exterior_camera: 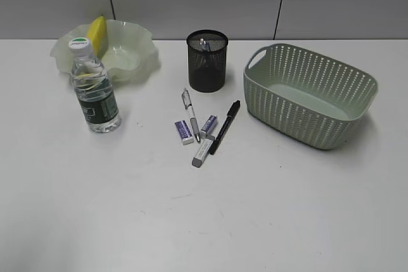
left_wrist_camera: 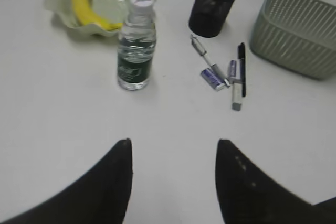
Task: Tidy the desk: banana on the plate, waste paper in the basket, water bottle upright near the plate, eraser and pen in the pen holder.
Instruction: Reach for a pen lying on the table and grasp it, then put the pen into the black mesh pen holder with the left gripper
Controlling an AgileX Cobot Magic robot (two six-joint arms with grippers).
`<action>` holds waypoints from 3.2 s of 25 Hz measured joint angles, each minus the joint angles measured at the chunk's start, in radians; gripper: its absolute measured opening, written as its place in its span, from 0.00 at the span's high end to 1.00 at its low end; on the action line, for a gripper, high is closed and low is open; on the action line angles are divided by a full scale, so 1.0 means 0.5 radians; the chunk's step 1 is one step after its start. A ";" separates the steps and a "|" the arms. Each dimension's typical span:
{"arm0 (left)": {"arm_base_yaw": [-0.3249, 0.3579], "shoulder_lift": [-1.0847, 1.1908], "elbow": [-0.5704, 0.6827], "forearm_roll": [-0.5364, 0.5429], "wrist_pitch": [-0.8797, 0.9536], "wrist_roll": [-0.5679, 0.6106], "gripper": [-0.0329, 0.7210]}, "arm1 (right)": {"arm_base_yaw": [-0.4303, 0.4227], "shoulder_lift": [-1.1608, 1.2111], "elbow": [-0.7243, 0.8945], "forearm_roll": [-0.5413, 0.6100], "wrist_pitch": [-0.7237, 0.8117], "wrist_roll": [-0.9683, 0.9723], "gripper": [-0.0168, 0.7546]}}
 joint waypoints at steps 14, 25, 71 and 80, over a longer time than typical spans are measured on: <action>-0.400 2.115 -0.991 -0.384 -0.332 -0.055 0.45 | 0.002 0.000 0.000 0.018 0.000 -0.013 0.38; -0.613 3.283 -2.221 0.179 0.115 -0.866 0.45 | 0.002 0.000 0.000 0.018 0.000 -0.013 0.38; -0.692 3.662 -3.003 0.273 0.255 -1.099 0.85 | 0.002 0.000 0.000 0.019 0.000 -0.014 0.38; -0.692 3.614 -3.003 0.440 -0.649 -1.069 0.86 | 0.002 0.000 0.000 0.019 0.000 -0.014 0.38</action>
